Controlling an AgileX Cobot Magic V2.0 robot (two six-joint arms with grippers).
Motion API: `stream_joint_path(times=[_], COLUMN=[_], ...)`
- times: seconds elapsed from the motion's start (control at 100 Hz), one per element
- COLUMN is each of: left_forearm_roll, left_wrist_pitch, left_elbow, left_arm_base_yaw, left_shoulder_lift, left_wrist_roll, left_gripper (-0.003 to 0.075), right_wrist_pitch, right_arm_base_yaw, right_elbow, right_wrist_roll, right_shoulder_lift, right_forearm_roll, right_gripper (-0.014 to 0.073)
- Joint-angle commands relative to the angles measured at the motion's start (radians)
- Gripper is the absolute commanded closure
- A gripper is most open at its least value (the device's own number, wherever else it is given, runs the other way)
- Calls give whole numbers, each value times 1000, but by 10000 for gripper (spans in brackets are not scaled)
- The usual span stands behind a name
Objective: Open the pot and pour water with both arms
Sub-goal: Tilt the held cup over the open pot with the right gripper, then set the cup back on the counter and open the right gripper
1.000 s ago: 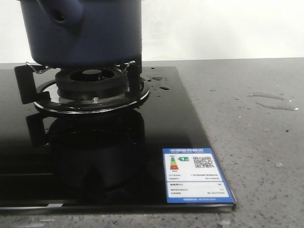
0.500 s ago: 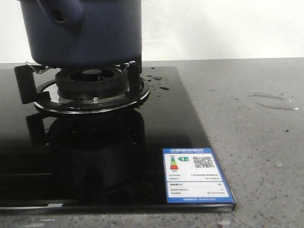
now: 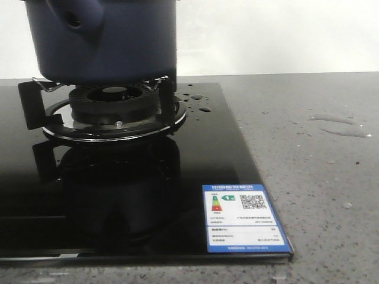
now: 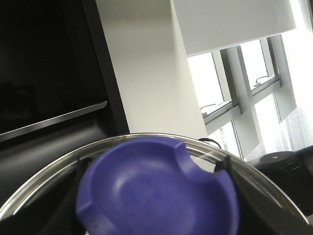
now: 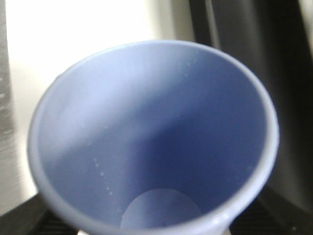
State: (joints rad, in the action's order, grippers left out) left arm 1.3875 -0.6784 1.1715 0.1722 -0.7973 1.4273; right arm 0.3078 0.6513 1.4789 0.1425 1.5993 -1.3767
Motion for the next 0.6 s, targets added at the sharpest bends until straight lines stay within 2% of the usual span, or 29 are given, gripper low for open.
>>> stream_joint_path(times=[0.0,0.12,0.2,0.25,0.44,0.59], left_forearm_roll=[71,71,71,71,71,75], left_wrist_pitch=[40,40,36,36,36,36], left_elbow=[26,26,26,23,-17,-57], left_arm_base_yaw=[5,5,5,5,5,5], left_shoulder_lift=[5,3,-2,-6,-6,-6], left_wrist_roll=[-6,-6,-6,-6,-6,-6], left_gripper=[459,459,459,459,459,459], right_wrist_pitch=[142,234,221,187,3,-209], right_arm_base_yaw=[8,-7,-50,-82,-217,-338], right_elbow=[38,38,-2,-51,-374,-669], right_wrist_roll=[97,183,194,214,358,430], right_shoulder_lift=[-70,-140,-214,-263,-460,-591], right_forearm_roll=[105,325,485,539,554,554], right_gripper=[408,408,408,408,408,408])
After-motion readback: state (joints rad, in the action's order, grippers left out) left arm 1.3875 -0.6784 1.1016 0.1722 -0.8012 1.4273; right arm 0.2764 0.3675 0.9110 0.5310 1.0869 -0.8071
